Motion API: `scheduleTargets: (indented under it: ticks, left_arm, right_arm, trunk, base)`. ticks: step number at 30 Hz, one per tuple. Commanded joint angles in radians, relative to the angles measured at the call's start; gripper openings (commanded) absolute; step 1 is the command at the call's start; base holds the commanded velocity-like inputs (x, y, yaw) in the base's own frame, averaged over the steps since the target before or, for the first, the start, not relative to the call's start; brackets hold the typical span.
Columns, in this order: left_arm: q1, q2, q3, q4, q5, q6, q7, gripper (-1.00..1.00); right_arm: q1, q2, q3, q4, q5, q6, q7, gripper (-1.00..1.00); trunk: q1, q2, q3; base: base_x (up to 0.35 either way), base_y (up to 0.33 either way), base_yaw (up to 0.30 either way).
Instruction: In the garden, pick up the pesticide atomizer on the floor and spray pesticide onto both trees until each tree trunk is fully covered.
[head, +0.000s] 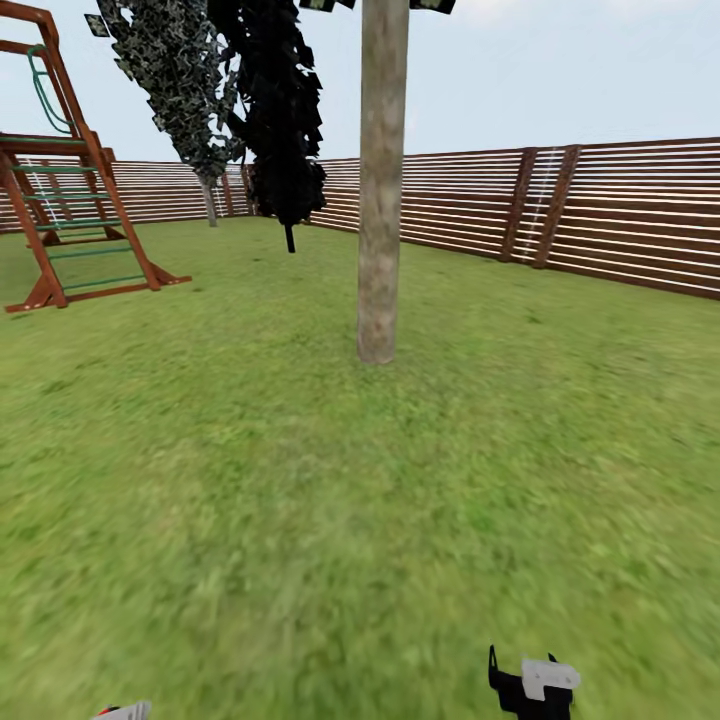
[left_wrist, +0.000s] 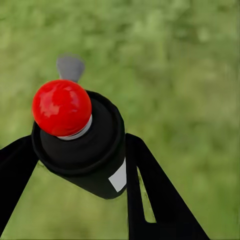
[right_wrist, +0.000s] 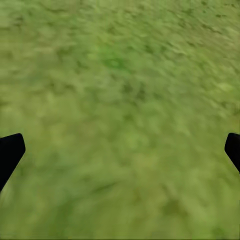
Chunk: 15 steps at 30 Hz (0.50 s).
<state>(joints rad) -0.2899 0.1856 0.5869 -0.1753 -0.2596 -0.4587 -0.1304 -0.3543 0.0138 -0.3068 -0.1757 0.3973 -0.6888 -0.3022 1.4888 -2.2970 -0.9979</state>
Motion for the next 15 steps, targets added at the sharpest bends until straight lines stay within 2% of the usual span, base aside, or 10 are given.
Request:
scheduleTargets:
  ticks: [1,10,15]
  left_arm:
    - [0.0,0.0,0.0,0.0,0.0,0.0,0.0,-1.0]
    - [0.0,0.002,0.003,-0.009,0.004,-0.003,0.0,-1.0]
    - [-0.003,0.006,0.002,-0.019,0.046,-0.004,-0.004,-1.0]
  right_arm:
    - [0.0,0.0,0.0,0.0,0.0,0.0,0.0,1.0]
    - [0.0,0.001,0.0,0.001,0.001,0.001,0.001,1.0]
    - [0.0,-0.005,0.0,0.006,0.0,0.0,0.001,1.0]
  trunk:
    - [0.0,0.0,0.0]
    - [0.0,0.0,0.0]
    - [0.0,0.0,0.0]
  base:
    - [0.338,0.0,0.016]
    - [0.338,0.0,0.002]
    - [0.338,0.0,0.0]
